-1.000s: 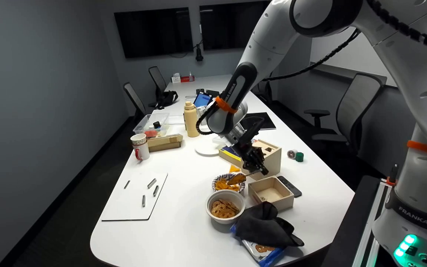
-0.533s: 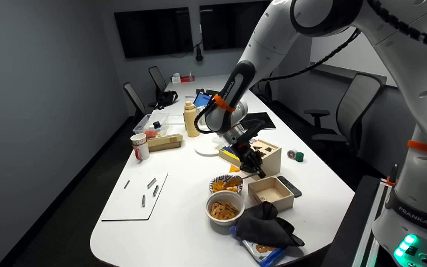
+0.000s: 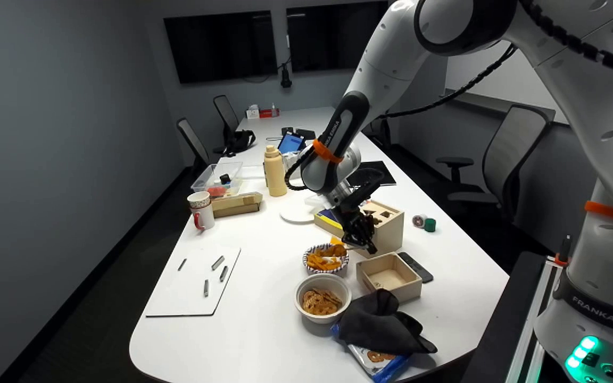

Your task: Use the silver spoon to stir the contents in the black and white bowl on the left.

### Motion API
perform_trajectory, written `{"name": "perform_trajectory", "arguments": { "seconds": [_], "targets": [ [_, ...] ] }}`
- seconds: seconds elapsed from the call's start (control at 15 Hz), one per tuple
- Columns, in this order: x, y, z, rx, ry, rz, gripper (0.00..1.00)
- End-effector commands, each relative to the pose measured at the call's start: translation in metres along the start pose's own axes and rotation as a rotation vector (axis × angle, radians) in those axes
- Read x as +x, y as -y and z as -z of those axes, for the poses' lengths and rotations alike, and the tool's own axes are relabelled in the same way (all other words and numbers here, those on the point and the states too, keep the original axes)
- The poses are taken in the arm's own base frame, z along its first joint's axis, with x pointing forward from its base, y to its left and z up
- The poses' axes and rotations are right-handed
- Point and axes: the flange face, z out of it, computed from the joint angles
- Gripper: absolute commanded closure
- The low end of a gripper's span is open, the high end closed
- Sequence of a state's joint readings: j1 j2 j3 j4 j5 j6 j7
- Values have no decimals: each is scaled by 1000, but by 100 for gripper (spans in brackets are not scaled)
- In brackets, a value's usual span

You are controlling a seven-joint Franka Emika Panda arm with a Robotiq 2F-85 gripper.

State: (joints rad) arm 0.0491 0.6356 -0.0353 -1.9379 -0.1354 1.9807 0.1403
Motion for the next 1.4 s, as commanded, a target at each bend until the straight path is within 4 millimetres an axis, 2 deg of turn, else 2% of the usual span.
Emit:
{"name": "perform_trajectory", "arguments": {
  "seconds": [0.0,0.27,0.93,1.33],
  "targets": [
    [-2,-12,-2,-42,-40,-79,99],
    [-3,-17,1,-21,-59,-114,99],
    [-22,-4,17,-26,-117,-133,99],
    [-17,2,-5,3,-132,-194,99]
  ]
}}
